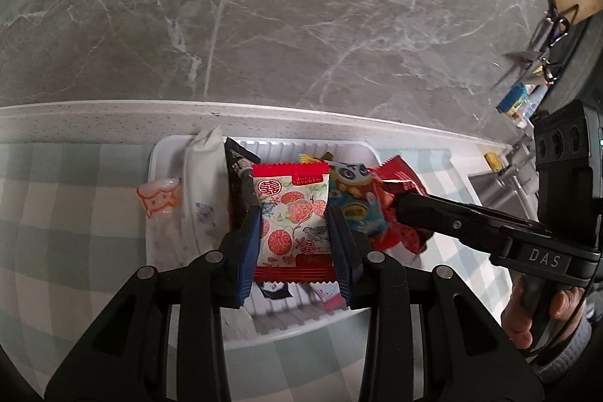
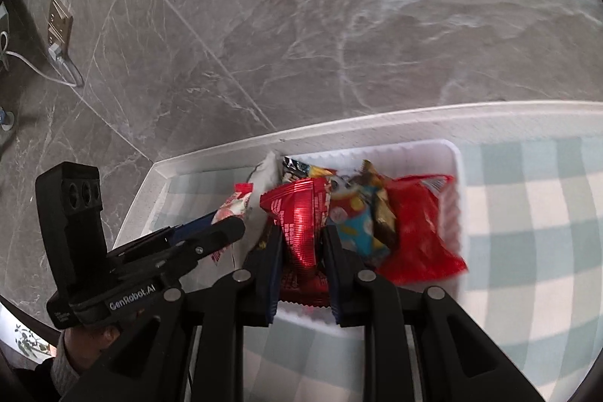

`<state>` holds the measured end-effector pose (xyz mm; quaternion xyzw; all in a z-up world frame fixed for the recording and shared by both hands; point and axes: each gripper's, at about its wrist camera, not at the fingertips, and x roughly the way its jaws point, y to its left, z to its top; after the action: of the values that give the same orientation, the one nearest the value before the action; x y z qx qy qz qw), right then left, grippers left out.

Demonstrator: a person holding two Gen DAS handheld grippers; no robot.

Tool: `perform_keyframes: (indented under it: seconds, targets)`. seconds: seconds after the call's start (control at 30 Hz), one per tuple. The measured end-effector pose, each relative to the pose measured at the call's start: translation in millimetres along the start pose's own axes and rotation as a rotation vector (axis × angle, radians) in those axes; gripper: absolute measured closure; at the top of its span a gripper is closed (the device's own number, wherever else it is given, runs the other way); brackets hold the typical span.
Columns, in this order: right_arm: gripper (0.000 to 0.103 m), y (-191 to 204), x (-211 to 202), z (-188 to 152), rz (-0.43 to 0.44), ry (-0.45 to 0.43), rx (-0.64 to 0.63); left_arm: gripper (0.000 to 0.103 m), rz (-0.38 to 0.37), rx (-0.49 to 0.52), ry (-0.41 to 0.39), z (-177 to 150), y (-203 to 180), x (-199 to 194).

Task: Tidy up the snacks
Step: 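Carry both packets into the white tray and open both tools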

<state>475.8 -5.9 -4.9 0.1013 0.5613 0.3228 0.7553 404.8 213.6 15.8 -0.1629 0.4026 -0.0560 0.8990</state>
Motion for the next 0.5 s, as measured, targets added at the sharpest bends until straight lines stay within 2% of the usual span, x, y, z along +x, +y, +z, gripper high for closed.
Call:
perform_keyframes:
  seconds: [0.5]
  targets:
    - [0.080,7.1,37.7,19.3,-0.023,0.049,-0.050,0.071,0.025,-0.025,-0.007,4.9,10.1,16.9]
